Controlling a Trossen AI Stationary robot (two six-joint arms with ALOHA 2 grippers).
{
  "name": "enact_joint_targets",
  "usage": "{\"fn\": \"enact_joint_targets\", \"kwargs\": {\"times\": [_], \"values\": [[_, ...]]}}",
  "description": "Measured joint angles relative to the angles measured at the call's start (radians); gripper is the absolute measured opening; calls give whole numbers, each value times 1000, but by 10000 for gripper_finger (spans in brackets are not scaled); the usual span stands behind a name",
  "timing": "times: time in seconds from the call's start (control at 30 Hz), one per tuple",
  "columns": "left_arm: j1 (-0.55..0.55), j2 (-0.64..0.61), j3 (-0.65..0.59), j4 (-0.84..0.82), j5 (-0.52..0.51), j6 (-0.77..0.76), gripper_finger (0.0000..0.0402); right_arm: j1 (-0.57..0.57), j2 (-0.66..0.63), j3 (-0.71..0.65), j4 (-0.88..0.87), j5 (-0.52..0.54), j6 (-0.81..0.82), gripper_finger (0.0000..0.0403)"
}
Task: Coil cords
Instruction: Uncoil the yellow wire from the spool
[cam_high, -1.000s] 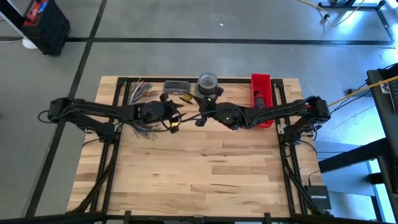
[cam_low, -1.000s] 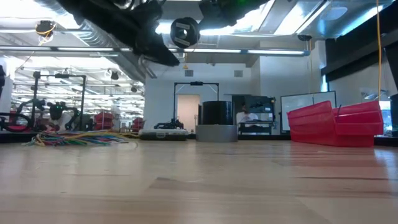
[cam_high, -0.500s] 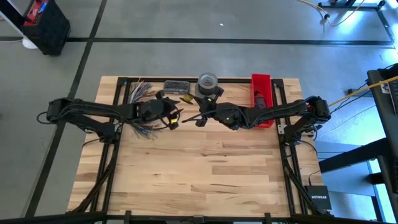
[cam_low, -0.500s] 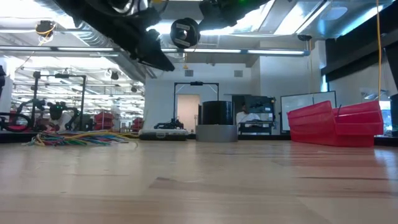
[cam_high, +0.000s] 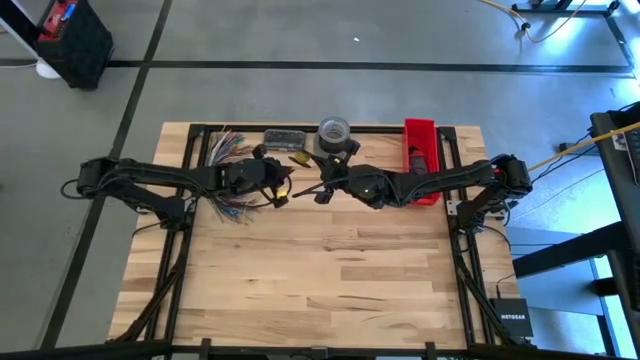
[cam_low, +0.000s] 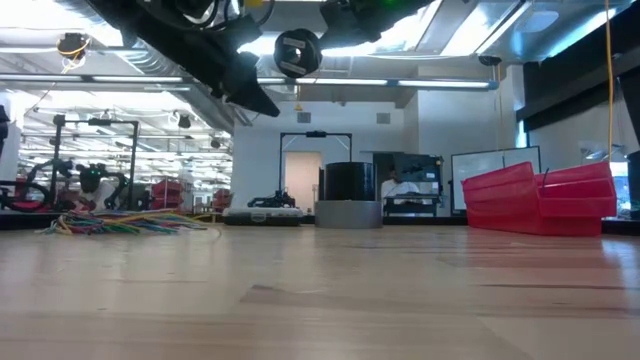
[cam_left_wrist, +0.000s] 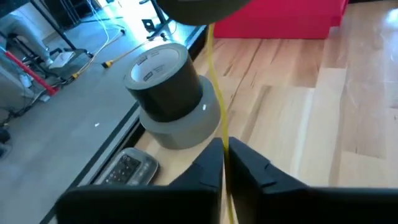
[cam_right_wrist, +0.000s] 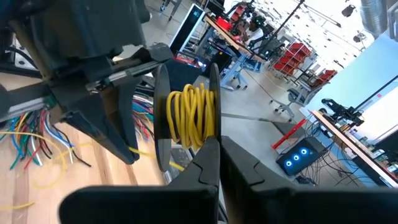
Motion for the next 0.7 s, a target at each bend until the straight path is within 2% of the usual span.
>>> {"fn": "enact_joint_targets", "kwargs": {"times": [0.07,0.2,0.3,0.4,0.53,0.7], "values": [[0,1,0,9,36,2,10,0,0,0,5,0,0,5],[-24,8,0,79,238,38,4,0,0,0,18,-22,1,5],[-80,-6,1,124,260,81,6,0,0,0,14,-28,1,5],[-151,-64,11,121,215,118,3,0,0,0,-3,-26,2,5],[-258,-186,13,107,97,174,5,-5,0,0,-32,-26,2,5],[-367,-335,13,-35,-161,208,2,-7,0,0,-46,-11,14,5]]}}
